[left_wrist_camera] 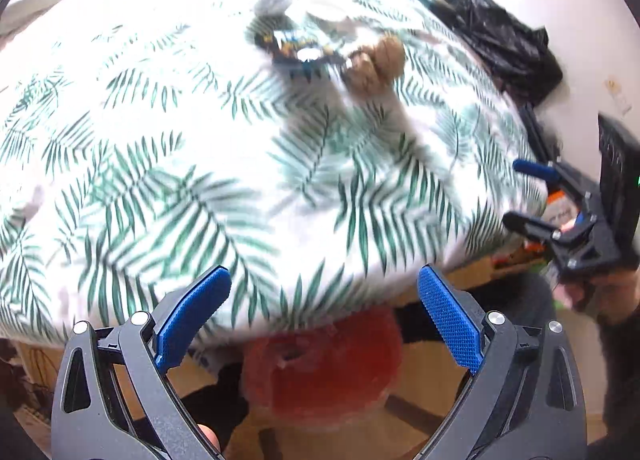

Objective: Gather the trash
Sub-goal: 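Lower both boxes over the red bucket and open both tools, then grasp the blue snack wrapper with the left tool while the right tool grasps the crumpled brown paper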

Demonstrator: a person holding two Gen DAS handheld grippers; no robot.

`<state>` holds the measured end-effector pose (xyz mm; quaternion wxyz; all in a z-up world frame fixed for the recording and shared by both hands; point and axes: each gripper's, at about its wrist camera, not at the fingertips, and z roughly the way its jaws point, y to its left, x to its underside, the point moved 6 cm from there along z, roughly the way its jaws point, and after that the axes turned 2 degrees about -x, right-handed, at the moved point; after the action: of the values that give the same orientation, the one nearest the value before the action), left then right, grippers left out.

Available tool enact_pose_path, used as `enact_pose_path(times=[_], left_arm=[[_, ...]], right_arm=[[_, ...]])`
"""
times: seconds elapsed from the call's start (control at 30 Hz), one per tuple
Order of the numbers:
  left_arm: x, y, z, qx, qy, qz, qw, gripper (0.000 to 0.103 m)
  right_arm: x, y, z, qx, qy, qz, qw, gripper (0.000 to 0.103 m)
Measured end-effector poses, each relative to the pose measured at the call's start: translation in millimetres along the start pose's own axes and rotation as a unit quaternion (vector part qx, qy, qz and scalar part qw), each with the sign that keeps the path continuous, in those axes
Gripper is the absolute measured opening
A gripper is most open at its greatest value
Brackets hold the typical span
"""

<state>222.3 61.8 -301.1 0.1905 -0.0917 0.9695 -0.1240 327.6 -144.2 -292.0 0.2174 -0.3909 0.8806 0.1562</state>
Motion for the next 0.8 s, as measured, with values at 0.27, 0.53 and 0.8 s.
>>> enact_pose_path(times=[0.27, 0.53, 0.8], left_arm=[[-91, 19, 17, 0.03, -0.028, -0.069, 0.9968, 0.097], [-148, 36, 45, 0.049, -0.035, -0.114, 0.9917, 0.097], [-184, 47, 92, 0.03, -0.015, -0.121, 0.9921, 0.095]], right_arm=[[-52, -14, 16, 0.027, -0.047, -0.012, 0.998, 0.098], [-85, -21, 43, 0.029, -0.061, -0.023, 0.997, 0.098], [-108, -23, 72, 0.024, -0.07, -0.031, 0.997, 0.098]])
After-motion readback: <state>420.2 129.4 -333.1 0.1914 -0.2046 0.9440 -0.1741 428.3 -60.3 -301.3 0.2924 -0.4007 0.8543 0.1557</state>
